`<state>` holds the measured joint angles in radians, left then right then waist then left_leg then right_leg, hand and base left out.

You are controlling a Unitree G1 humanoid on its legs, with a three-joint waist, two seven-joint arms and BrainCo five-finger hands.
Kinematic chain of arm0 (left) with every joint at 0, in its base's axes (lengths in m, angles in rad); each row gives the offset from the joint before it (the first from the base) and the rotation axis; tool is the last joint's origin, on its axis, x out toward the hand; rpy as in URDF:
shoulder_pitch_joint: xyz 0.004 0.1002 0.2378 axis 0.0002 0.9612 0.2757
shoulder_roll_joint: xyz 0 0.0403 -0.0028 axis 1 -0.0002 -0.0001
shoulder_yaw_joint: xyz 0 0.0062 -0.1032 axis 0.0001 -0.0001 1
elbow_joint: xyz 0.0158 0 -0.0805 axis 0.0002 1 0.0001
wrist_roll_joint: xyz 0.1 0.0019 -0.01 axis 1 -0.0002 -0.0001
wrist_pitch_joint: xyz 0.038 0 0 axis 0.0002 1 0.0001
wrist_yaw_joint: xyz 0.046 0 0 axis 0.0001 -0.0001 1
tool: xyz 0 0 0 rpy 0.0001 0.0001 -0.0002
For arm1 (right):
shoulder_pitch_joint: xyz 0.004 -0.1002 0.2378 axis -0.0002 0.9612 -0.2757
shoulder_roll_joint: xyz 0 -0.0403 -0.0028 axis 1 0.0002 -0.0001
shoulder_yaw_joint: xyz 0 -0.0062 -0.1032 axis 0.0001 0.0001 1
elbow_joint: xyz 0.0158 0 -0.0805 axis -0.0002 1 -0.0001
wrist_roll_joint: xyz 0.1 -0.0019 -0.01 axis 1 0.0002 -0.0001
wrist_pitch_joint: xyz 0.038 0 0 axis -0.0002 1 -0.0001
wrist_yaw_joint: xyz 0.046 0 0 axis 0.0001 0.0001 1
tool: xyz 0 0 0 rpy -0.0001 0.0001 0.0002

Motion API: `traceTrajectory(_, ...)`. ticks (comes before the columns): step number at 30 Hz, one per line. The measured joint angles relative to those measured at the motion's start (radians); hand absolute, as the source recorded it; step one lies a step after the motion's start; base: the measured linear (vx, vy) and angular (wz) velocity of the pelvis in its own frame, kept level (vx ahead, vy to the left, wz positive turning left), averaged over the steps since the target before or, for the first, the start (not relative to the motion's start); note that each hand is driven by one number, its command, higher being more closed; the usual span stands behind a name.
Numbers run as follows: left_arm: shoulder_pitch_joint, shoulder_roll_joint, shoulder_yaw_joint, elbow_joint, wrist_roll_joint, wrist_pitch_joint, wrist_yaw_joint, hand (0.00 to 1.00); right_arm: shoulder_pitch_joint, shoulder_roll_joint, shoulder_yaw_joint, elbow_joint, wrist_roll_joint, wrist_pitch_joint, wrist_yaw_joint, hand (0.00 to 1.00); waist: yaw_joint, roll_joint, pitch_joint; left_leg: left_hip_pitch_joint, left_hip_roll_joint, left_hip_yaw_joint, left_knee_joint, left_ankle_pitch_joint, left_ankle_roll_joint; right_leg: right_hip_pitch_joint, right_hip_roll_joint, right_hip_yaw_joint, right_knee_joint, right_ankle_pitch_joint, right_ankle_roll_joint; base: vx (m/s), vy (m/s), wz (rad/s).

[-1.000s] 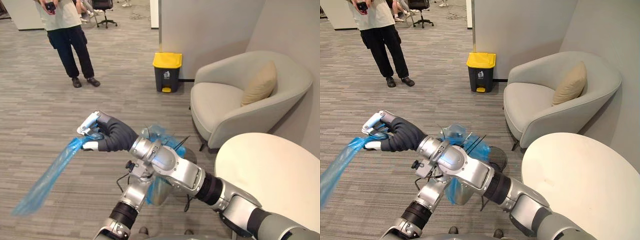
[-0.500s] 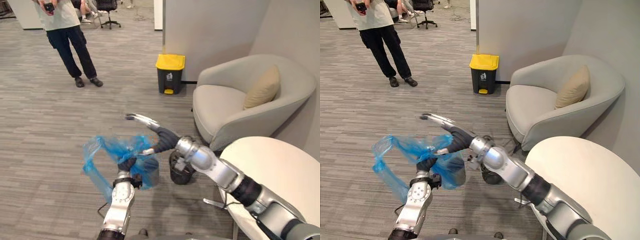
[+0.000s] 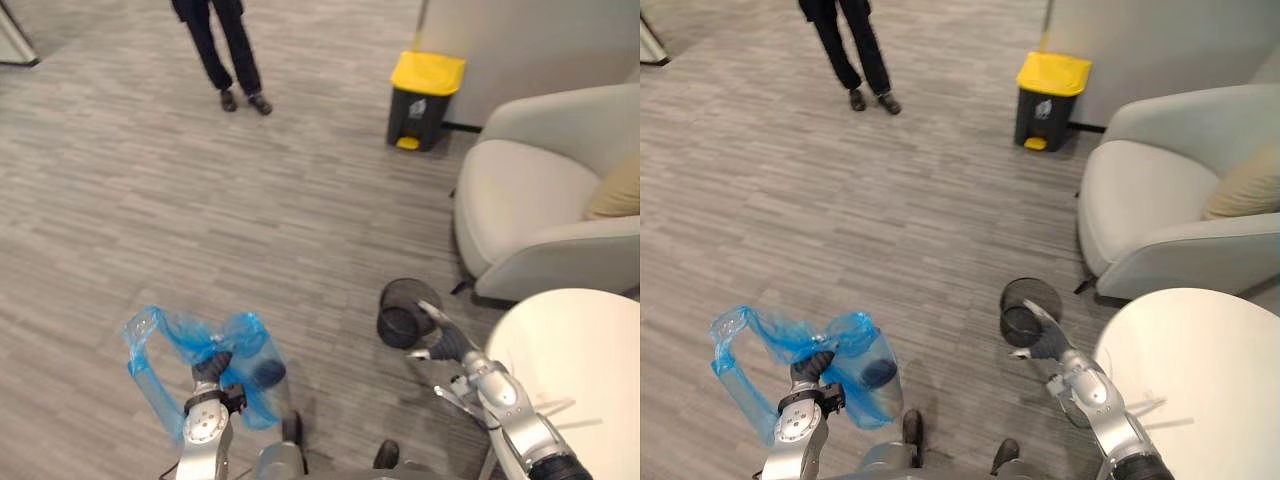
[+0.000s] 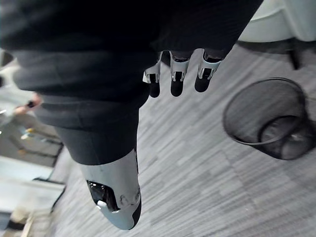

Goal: Gather rubbish on tea table into small bin, then transfer packed bag to large trash can.

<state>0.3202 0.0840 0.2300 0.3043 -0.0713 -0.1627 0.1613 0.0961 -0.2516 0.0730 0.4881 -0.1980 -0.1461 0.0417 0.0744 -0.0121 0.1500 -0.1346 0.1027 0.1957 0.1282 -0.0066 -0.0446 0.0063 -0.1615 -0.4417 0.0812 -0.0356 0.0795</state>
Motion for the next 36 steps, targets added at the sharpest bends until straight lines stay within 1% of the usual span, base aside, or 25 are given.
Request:
traceTrajectory(2, 0.038, 0.005, 0.023, 0.020, -0.010, 0.000, -0.033, 1.00, 0.007, 0.014, -0.012, 0.055, -0.010, 0.003, -0.005, 0.00, 0.000, 0.009, 0.006, -0.032, -0.001, -0.001, 0.116, -0.086, 0.013, 0.000, -0.023, 0.008, 0.048, -0.032, 0.024, 0.08, 0.167, -0.04)
traceTrajectory(4, 0.067, 0.006, 0.038, 0.019, -0.011, 0.000, -0.062, 1.00, 0.020, 0.017, -0.054, 0.103, -0.009, 0.014, -0.019, 0.00, -0.003, 0.015, 0.020, -0.071, -0.010, -0.004, 0.246, -0.188, 0.027, -0.015, -0.064, 0.006, 0.158, -0.112, 0.040, 0.06, 0.239, 0.11)
traceTrajectory(5, 0.084, 0.014, 0.051, 0.019, -0.010, 0.001, -0.076, 1.00, 0.028, 0.020, -0.081, 0.126, -0.008, 0.027, -0.022, 0.00, -0.005, 0.003, 0.028, -0.087, -0.025, -0.012, 0.309, -0.237, 0.041, -0.029, -0.106, 0.002, 0.240, -0.164, 0.048, 0.10, 0.241, 0.35)
traceTrajectory(6, 0.090, 0.038, 0.051, 0.019, -0.010, 0.002, -0.085, 1.00, 0.046, 0.027, -0.107, 0.126, -0.007, 0.040, -0.025, 0.00, -0.008, -0.006, 0.035, -0.089, -0.053, -0.038, 0.344, -0.271, 0.054, -0.035, -0.141, 0.003, 0.326, -0.214, -0.003, 0.13, 0.200, 0.47)
traceTrajectory(7, 0.090, 0.049, 0.048, 0.018, -0.008, 0.003, -0.091, 1.00, 0.055, 0.029, -0.115, 0.125, -0.004, 0.040, -0.029, 0.00, -0.010, -0.010, 0.043, -0.088, -0.058, -0.052, 0.357, -0.285, 0.067, -0.049, -0.153, 0.015, 0.393, -0.219, -0.070, 0.19, 0.146, 0.63)
traceTrajectory(8, 0.092, 0.063, 0.043, 0.017, -0.008, 0.003, -0.095, 1.00, 0.068, 0.030, -0.114, 0.124, -0.001, 0.042, -0.041, 0.00, -0.016, -0.013, 0.057, -0.087, -0.069, -0.074, 0.382, -0.307, 0.084, -0.126, -0.158, 0.114, 0.557, -0.160, -0.164, 0.19, 0.174, 0.64)
traceTrajectory(9, 0.088, 0.082, 0.036, 0.016, -0.008, 0.003, -0.095, 1.00, 0.078, 0.040, -0.110, 0.122, 0.003, 0.041, -0.043, 0.00, -0.029, -0.013, 0.063, -0.068, -0.073, -0.103, 0.380, -0.315, 0.096, -0.196, -0.153, 0.190, 0.685, -0.108, -0.192, 0.30, 0.150, 0.91)
traceTrajectory(10, 0.083, 0.115, 0.035, 0.017, -0.008, 0.004, -0.095, 1.00, 0.088, 0.070, -0.111, 0.123, 0.012, 0.039, -0.046, 0.00, -0.040, -0.021, 0.077, -0.048, -0.069, -0.155, 0.379, -0.328, 0.109, -0.266, -0.092, 0.253, 0.766, -0.185, -0.087, 0.29, 0.108, 0.77)
traceTrajectory(13, 0.055, 0.139, 0.031, 0.018, -0.009, 0.004, -0.095, 1.00, 0.086, 0.088, -0.111, 0.117, 0.042, 0.035, -0.054, 0.00, -0.058, -0.049, 0.087, -0.014, -0.078, -0.203, 0.356, -0.351, 0.110, -0.348, -0.011, 0.244, 0.678, -0.228, -0.058, 0.33, -0.012, 0.66)
traceTrajectory(15, 0.011, 0.138, -0.008, 0.025, -0.009, 0.003, -0.095, 1.00, 0.084, 0.087, -0.136, 0.115, 0.055, 0.031, -0.063, 0.00, -0.064, -0.047, 0.095, 0.029, -0.093, -0.227, 0.324, -0.372, 0.118, -0.420, 0.025, 0.202, 0.502, -0.195, -0.021, 0.37, -0.032, 0.50)
traceTrajectory(17, -0.023, 0.142, -0.033, 0.036, -0.009, -0.001, -0.095, 1.00, 0.090, 0.086, -0.147, 0.116, 0.071, 0.032, -0.063, 0.00, -0.078, -0.051, 0.098, 0.090, -0.113, -0.251, 0.270, -0.383, 0.092, -0.433, 0.040, 0.165, 0.316, -0.108, -0.023, 0.50, -0.078, 0.61)
traceTrajectory(18, -0.036, 0.144, -0.052, 0.056, -0.006, -0.001, -0.096, 1.00, 0.097, 0.084, -0.155, 0.115, 0.073, 0.035, -0.063, 0.00, -0.103, -0.049, 0.096, 0.159, -0.117, -0.281, 0.248, -0.413, 0.054, -0.429, 0.040, 0.165, 0.280, -0.040, -0.075, 0.56, -0.141, 0.72)
traceTrajectory(19, -0.035, 0.141, -0.057, 0.058, -0.003, -0.001, -0.098, 1.00, 0.102, 0.081, -0.155, 0.114, 0.074, 0.035, -0.061, 0.00, -0.119, -0.039, 0.088, 0.187, -0.109, -0.299, 0.234, -0.426, 0.044, -0.423, 0.047, 0.166, 0.302, 0.003, -0.100, 0.75, -0.211, 0.79)
traceTrajectory(21, -0.020, 0.117, -0.077, 0.065, 0.004, -0.001, -0.102, 1.00, 0.121, 0.074, -0.155, 0.112, 0.080, 0.036, -0.060, 0.00, -0.124, 0.006, 0.037, 0.198, -0.046, -0.309, 0.292, -0.412, -0.044, -0.397, 0.101, 0.123, 0.326, -0.012, -0.145, 0.65, -0.157, 0.32)
traceTrajectory(22, -0.028, 0.103, -0.087, 0.059, 0.004, 0.000, -0.111, 1.00, 0.120, 0.075, -0.152, 0.082, 0.083, 0.036, -0.058, 0.00, -0.121, 0.027, 0.047, 0.134, -0.018, -0.296, 0.475, -0.350, -0.107, -0.345, 0.127, 0.101, 0.315, -0.029, -0.173, 0.74, -0.177, -0.06)
traceTrajectory(24, -0.004, 0.049, -0.086, 0.040, 0.005, 0.000, -0.124, 1.00, 0.133, 0.071, -0.142, -0.019, 0.092, 0.034, -0.060, 0.00, -0.108, 0.049, 0.052, -0.002, 0.028, -0.275, 0.856, -0.071, -0.088, -0.194, 0.206, 0.134, 0.221, -0.048, -0.200, 0.80, -0.201, -0.45)
traceTrajectory(25, 0.009, 0.045, -0.093, 0.035, 0.005, 0.000, -0.128, 1.00, 0.132, 0.071, -0.138, -0.043, 0.099, 0.030, -0.062, 0.00, -0.098, 0.050, 0.054, -0.034, 0.041, -0.264, 0.954, -0.088, -0.075, -0.141, 0.231, 0.161, 0.180, -0.048, -0.201, 0.68, -0.112, -0.87)
traceTrajectory(27, 0.007, 0.043, -0.124, 0.016, 0.005, 0.000, -0.141, 1.00, 0.116, 0.090, -0.134, -0.083, 0.122, 0.008, -0.065, 0.00, -0.054, 0.013, 0.065, -0.178, 0.042, -0.203, 1.112, -0.187, 0.022, 0.015, 0.256, 0.268, 0.075, -0.058, -0.216, 0.64, -0.051, -1.05)
traceTrajectory(29, 0.007, 0.043, -0.131, 0.004, 0.006, 0.000, -0.142, 1.00, 0.101, 0.098, -0.132, -0.079, 0.127, 0.008, -0.065, 0.00, -0.028, -0.003, 0.066, -0.256, 0.019, -0.192, 1.041, -0.228, 0.081, 0.062, 0.247, 0.329, 0.054, -0.067, -0.230, 0.58, 0.046, -1.11)
traceTrajectory(30, 0.009, 0.040, -0.131, -0.003, 0.006, 0.000, -0.142, 1.00, 0.084, 0.101, -0.132, -0.075, 0.127, 0.008, -0.065, 0.00, -0.003, -0.006, 0.074, -0.310, -0.022, -0.220, 0.863, -0.254, 0.080, 0.100, 0.231, 0.397, 0.054, -0.090, -0.231, 0.55, 0.127, -1.31)
traceTrajectory(31, 0.009, 0.040, -0.131, -0.003, 0.006, -0.001, -0.142, 1.00, 0.073, 0.100, -0.132, -0.067, 0.127, 0.007, -0.065, 0.00, -0.001, -0.011, 0.077, -0.319, -0.048, -0.247, 0.774, -0.253, 0.075, 0.110, 0.218, 0.429, 0.061, -0.114, -0.216, 0.54, 0.205, -1.60)
traceTrajectory(32, 0.011, 0.037, -0.131, -0.003, 0.006, -0.002, -0.142, 1.00, 0.054, 0.094, -0.132, -0.051, 0.127, 0.007, -0.067, 0.00, 0.015, -0.003, 0.074, -0.321, -0.090, -0.329, 0.575, -0.229, 0.036, 0.122, 0.199, 0.489, 0.085, -0.176, -0.168, 0.53, 0.277, -1.40)
traceTrajectory(33, 0.018, 0.031, -0.131, -0.002, 0.006, -0.002, -0.141, 1.00, 0.048, 0.083, -0.132, -0.036, 0.126, 0.006, -0.069, 0.00, 0.024, 0.020, 0.069, -0.292, -0.096, -0.407, 0.404, -0.192, -0.019, 0.131, 0.205, 0.534, 0.105, -0.235, -0.119, 0.53, 0.314, -1.62)
traceTrajectory(34, 0.037, 0.017, -0.130, 0.002, 0.006, -0.006, -0.139, 1.00, 0.047, 0.067, -0.133, -0.024, 0.122, 0.006, -0.071, 0.00, 0.034, 0.062, 0.064, -0.266, -0.066, -0.462, 0.325, -0.102, -0.082, 0.150, 0.232, 0.582, 0.130, -0.292, -0.085, 0.62, 0.460, -1.45)
traceTrajectory(36, 0.040, 0.036, -0.127, -0.009, 0.006, 0.000, -0.135, 1.00, 0.073, 0.121, -0.124, -0.006, 0.112, 0.024, -0.083, 0.00, 0.041, -0.015, 0.024, -0.249, -0.097, -0.349, 0.421, -0.187, -0.033, 0.116, 0.159, 0.666, 0.270, -0.355, -0.061, 0.63, 0.399, -1.27)
